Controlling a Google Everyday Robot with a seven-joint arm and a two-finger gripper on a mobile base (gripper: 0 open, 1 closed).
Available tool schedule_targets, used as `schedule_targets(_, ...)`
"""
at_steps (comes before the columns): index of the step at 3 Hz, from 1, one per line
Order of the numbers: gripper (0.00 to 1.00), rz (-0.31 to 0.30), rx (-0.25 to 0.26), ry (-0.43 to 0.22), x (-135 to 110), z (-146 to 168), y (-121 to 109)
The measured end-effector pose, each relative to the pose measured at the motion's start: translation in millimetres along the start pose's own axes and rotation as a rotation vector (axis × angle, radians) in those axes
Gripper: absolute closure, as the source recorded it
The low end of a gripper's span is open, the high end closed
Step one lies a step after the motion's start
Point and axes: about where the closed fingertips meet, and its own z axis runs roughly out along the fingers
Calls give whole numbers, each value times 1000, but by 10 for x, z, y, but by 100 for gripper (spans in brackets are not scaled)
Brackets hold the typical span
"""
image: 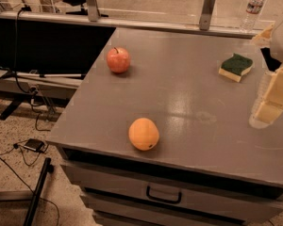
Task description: Pick sponge
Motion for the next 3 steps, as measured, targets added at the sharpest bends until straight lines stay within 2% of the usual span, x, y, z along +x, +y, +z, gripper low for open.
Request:
schedule_targets(1, 0, -2, 2, 0, 1, -4, 0)
schedule_targets(2, 0, 20, 38, 3, 101, -27, -84)
schedule_targets(3, 0, 81, 117, 1, 338, -47, -390)
